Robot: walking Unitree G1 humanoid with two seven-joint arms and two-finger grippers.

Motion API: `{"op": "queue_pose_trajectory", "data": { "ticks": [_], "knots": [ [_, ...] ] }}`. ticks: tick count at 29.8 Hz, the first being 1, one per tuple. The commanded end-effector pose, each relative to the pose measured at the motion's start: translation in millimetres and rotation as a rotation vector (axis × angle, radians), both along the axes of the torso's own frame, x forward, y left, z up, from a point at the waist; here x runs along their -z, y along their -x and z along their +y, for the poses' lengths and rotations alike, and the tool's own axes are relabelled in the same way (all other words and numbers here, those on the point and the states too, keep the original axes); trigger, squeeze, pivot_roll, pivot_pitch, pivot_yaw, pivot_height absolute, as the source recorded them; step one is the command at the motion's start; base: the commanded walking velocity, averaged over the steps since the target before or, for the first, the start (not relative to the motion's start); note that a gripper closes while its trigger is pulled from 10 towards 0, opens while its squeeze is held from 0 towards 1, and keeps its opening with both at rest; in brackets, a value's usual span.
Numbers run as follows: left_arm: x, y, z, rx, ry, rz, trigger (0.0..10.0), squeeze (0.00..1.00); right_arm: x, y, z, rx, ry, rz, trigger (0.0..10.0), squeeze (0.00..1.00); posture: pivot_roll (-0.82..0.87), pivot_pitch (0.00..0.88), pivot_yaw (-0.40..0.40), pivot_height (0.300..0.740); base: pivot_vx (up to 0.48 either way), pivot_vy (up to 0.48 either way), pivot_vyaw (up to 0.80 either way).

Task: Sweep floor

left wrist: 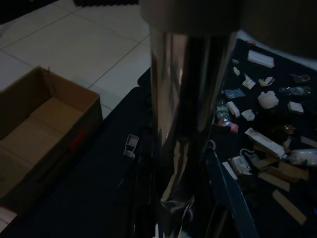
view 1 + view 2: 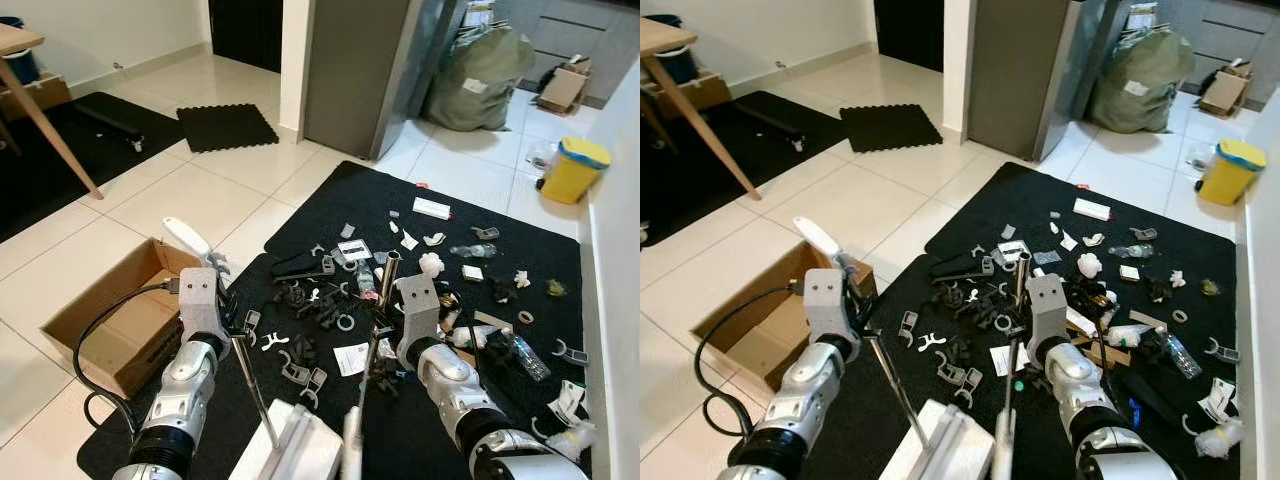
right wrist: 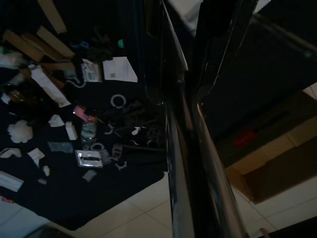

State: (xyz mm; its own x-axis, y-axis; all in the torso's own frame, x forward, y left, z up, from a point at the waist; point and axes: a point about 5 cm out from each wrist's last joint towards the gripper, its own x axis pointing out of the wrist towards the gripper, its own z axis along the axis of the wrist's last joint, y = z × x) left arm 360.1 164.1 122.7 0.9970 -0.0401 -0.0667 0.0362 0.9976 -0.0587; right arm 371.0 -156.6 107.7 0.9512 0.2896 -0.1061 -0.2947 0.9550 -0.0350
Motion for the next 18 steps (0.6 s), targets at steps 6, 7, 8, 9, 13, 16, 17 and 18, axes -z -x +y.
{"op": "queue_pose_trajectory", "data": {
  "ticks": [6,7,8,9,13,16,17,18],
  "knots": [
    [-1,-10.1,5.9,-0.199,-0.273,0.129,10.0,0.00,-1,0.7,-1.8,0.007,-0.017,-0.015,10.0,0.00,0.08,0.210,-0.028,0.740,0.000,0.000,0.00],
    [-3,-10.5,6.5,-0.210,-0.266,0.111,10.0,0.00,-1,0.7,-1.7,0.007,-0.017,-0.015,10.0,0.00,0.08,0.210,-0.027,0.740,0.000,0.000,0.00],
    [-4,-10.8,7.6,-0.212,-0.238,0.098,10.0,0.00,-1,0.8,-1.5,0.007,-0.018,-0.015,10.0,0.00,0.08,0.210,-0.027,0.740,0.000,0.000,0.00],
    [-4,-10.8,7.6,-0.212,-0.238,0.098,10.0,0.00,-1,0.8,-1.5,0.007,-0.018,-0.015,10.0,0.00,0.08,0.210,-0.027,0.740,0.000,0.000,0.00],
    [-8,-11.5,10.5,-0.192,-0.195,0.075,10.0,0.00,0,1.4,-0.8,0.006,-0.020,-0.016,10.0,0.00,0.08,0.210,-0.027,0.740,0.000,0.000,0.00],
    [-9,-10.6,13.8,-0.211,-0.230,0.063,10.0,0.00,1,1.7,-1.5,0.008,-0.022,-0.017,10.0,0.00,0.08,0.211,-0.026,0.740,0.000,0.000,0.00],
    [-9,-10.6,13.8,-0.211,-0.230,0.063,10.0,0.00,1,1.7,-1.5,0.008,-0.022,-0.017,10.0,0.00,0.08,0.211,-0.026,0.740,0.000,0.000,0.00],
    [-10,-9.9,15.9,-0.215,-0.256,0.051,10.0,0.00,1,1.9,-2.2,0.011,-0.022,-0.017,10.0,0.00,0.08,0.211,-0.026,0.740,0.000,0.000,0.00]
  ]
}}
